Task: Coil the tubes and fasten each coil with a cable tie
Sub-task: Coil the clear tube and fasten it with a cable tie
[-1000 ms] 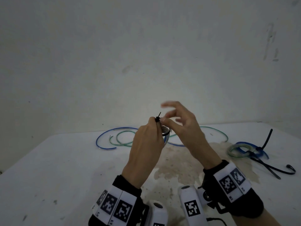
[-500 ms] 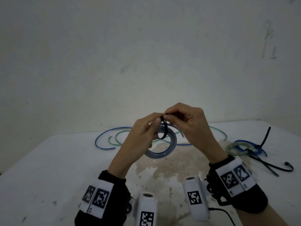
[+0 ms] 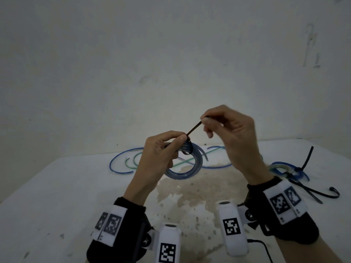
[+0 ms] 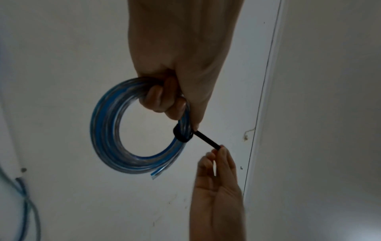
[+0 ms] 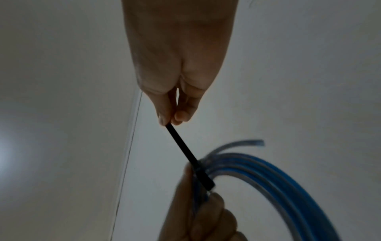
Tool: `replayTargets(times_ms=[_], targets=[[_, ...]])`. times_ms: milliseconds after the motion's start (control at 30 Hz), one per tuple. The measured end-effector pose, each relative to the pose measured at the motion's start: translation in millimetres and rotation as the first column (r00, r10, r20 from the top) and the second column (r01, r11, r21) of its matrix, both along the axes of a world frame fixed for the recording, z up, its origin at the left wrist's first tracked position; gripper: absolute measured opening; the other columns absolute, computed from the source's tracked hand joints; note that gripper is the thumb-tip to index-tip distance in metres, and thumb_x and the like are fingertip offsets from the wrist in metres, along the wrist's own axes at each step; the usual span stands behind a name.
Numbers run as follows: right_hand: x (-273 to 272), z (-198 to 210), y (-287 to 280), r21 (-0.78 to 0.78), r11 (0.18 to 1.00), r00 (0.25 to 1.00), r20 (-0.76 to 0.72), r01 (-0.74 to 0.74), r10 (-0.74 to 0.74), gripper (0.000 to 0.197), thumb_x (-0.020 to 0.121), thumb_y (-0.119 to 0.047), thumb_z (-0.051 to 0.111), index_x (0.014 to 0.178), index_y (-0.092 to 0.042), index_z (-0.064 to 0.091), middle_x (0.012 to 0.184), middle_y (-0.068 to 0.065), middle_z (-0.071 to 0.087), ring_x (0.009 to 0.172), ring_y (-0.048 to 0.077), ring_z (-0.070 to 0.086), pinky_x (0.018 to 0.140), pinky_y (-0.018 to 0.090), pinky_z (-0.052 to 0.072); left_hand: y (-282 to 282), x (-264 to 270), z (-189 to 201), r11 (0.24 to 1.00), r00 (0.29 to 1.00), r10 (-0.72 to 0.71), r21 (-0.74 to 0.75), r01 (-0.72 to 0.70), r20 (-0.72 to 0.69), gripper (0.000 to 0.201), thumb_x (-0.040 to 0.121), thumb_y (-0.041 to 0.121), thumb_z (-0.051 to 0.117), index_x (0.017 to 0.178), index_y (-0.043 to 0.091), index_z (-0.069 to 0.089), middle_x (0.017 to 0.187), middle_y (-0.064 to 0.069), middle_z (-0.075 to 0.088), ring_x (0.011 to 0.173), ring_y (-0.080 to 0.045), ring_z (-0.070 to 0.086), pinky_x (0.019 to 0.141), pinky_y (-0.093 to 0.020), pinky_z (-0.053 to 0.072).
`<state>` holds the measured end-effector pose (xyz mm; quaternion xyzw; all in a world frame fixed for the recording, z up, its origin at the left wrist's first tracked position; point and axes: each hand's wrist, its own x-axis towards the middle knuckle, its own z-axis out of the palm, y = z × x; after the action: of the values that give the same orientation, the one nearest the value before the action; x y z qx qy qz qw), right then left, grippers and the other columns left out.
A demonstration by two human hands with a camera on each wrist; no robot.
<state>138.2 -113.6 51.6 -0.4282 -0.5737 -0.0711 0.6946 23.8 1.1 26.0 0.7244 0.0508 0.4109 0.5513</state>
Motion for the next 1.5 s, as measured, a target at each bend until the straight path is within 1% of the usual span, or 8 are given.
replayTargets(times_ms=[200,367,533,733,1000,1133,1367,1500], targets=[[-2.1,10.3,-14.3,-0.14,0.99,0.997,-0.076,-0.035,0.024,0.012,0.084,0.011,0.055,0.08,0.001,0.061,0.064,0.017,0.058,0.053,0.019,0.056,0.057,0.026,0.049,9.4,0.5,-2.3,0.941,0.976,0.189,0.264,-0.212,0.109,0.011,0.089,0.014,0.059,0.081,0.014,0.067,0.051,0.012,0.057,0.046,-0.005,0.046,0.046,-0.016,0.036],[7.5,6.9,-18.9,-0.595,0.794,0.991,0.031,0.121,-0.128,0.011,0.083,-0.007,0.063,0.077,0.002,0.061,0.065,0.017,0.066,0.057,0.022,0.064,0.061,0.031,0.056,21.0,1.9,-14.9,0.481,0.862,0.418,0.735,-0.477,0.286,0.025,0.09,0.032,0.05,0.089,0.014,0.068,0.056,0.002,0.055,0.048,-0.013,0.042,0.046,-0.027,0.039],[-0.6,-4.3,-3.0,-0.714,0.665,0.976,0.154,0.219,-0.156,0.01,0.087,-0.001,0.052,0.081,-0.003,0.06,0.07,0.008,0.067,0.063,0.022,0.064,0.068,0.041,0.053,16.2,10.5,-19.8,0.128,0.809,0.396,0.846,-0.517,0.434,0.044,0.099,0.031,0.036,0.095,0.004,0.07,0.052,-0.004,0.054,0.04,-0.02,0.048,0.037,-0.026,0.037],[-11.2,1.1,3.2,-0.528,0.839,0.976,-0.076,0.135,-0.204,0.018,0.089,-0.007,0.051,0.073,0.002,0.053,0.054,0.006,0.044,0.046,0.011,0.034,0.045,0.014,0.028,12.4,15.2,-18.0,0.248,0.828,0.387,0.819,-0.518,0.406,0.038,0.101,0.034,0.021,0.107,0.008,0.047,0.071,-0.012,0.06,0.056,-0.023,0.051,0.062,-0.031,0.036],[-11.3,-4.2,3.0,-0.191,0.935,0.945,0.193,0.299,-0.263,0.017,0.085,-0.011,0.063,0.074,0.001,0.064,0.051,0.008,0.052,0.042,0.008,0.033,0.046,0.013,0.026,9.6,16.1,-11.2,0.26,0.782,0.471,0.783,-0.565,0.408,0.023,0.1,0.031,0.025,0.083,0.018,0.034,0.064,-0.007,0.048,0.058,-0.014,0.032,0.059,-0.025,0.025],[-14.0,-8.7,7.4,-0.078,0.931,0.914,0.237,0.357,-0.33,0.013,0.085,-0.015,0.063,0.08,-0.006,0.07,0.054,-0.006,0.056,0.044,0.008,0.038,0.048,0.011,0.029,5.3,7.1,-10.8,0.506,0.879,0.407,0.74,-0.443,0.248,0.019,0.096,0.029,0.026,0.084,0.019,0.036,0.075,0.008,0.035,0.067,-0.011,0.031,0.066,-0.019,0.025],[-13.5,-9.0,9.1,-0.329,0.887,0.94,0.216,0.324,-0.264,0.016,0.092,-0.011,0.052,0.076,-0.011,0.052,0.06,-0.001,0.058,0.055,0.016,0.053,0.051,0.019,0.041,10.3,9.6,-11.4,0.265,0.788,0.524,0.818,-0.511,0.323,0.012,0.097,0.021,0.028,0.088,0.017,0.035,0.076,-0.006,0.044,0.071,-0.014,0.029,0.069,-0.027,0.024],[-8.6,-17.5,13.6,-0.241,0.879,0.903,0.241,0.411,-0.356,0.019,0.09,-0.014,0.056,0.073,-0.005,0.055,0.046,-0.008,0.042,0.045,0.012,0.036,0.047,0.019,0.027,5.8,10.3,-14.1,0.282,0.81,0.513,0.835,-0.473,0.285,0.023,0.1,0.023,0.019,0.086,0.016,0.036,0.075,-0.007,0.046,0.067,-0.018,0.035,0.067,-0.026,0.022]])
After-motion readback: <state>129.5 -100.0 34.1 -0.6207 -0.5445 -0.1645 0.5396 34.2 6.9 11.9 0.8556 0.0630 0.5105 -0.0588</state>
